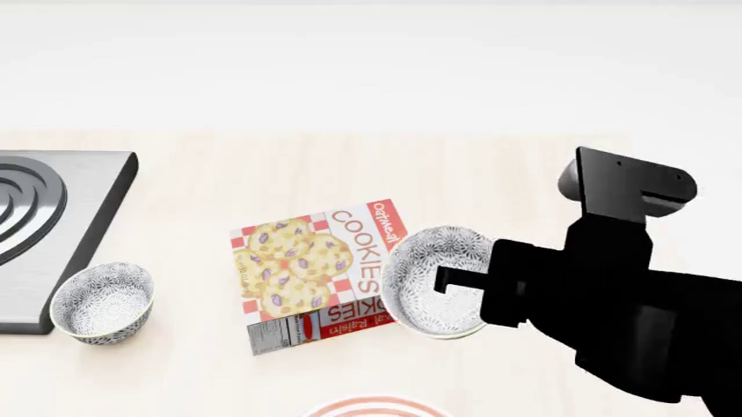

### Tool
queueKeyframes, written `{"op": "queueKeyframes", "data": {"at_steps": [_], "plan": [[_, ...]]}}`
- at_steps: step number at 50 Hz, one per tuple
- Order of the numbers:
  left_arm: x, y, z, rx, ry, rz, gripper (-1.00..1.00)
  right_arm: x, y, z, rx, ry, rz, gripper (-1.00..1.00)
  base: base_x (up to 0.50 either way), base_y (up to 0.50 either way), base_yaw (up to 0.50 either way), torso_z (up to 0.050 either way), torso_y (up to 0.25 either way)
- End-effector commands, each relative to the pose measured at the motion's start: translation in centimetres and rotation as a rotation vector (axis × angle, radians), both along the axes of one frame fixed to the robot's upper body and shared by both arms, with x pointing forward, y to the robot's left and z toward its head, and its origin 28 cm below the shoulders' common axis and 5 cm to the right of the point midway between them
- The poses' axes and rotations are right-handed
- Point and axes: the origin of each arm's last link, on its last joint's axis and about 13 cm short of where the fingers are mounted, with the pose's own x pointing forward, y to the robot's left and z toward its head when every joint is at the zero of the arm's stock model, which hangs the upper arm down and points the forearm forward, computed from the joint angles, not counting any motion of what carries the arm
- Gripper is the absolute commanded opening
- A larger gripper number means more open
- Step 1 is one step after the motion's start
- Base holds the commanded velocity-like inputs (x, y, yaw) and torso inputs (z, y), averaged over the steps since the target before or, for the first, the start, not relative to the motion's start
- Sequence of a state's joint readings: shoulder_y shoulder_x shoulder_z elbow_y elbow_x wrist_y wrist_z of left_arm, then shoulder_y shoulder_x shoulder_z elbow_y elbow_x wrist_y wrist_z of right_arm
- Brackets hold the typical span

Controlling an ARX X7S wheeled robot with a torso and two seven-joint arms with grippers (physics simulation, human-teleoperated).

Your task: Pick the akita bowl next to the plate and place it on the plate.

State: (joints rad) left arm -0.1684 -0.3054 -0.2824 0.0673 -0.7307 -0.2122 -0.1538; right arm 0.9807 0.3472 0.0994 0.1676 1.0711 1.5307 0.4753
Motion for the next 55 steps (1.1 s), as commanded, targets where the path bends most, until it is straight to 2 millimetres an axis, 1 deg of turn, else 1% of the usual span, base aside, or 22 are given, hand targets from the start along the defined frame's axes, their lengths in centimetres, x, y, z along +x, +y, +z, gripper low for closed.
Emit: {"op": "queueKeyframes", "data": {"at_steps": [1, 7, 25, 43, 55], "plan": [[0.1, 0.0, 0.0, 0.001, -0.001, 0.000, 1.00, -0.4, 0.5, -0.2, 0.048, 0.040, 0.064, -1.00, 0.00, 0.00, 0.00, 0.000, 0.000], [0.4, 0.2, -0.4, 0.001, 0.000, -0.002, 1.00, -0.2, 0.9, -0.7, 0.065, 0.068, 0.096, -1.00, 0.00, 0.00, 0.00, 0.000, 0.000], [0.0, 0.1, 0.1, -0.002, 0.000, -0.001, 1.00, -0.6, 1.7, -2.2, 0.095, 0.129, 0.170, -1.00, 0.00, 0.00, 0.00, 0.000, 0.001], [0.1, 0.1, -0.1, 0.000, 0.000, 0.000, 1.00, -0.9, 2.4, -3.4, 0.112, 0.180, 0.220, -1.00, 0.00, 0.00, 0.00, 0.000, 0.001], [0.1, 0.1, -0.2, 0.000, 0.001, -0.001, 1.00, -1.8, 2.8, -4.2, 0.091, 0.218, 0.305, -1.00, 0.00, 0.00, 0.00, 0.000, 0.000]]}}
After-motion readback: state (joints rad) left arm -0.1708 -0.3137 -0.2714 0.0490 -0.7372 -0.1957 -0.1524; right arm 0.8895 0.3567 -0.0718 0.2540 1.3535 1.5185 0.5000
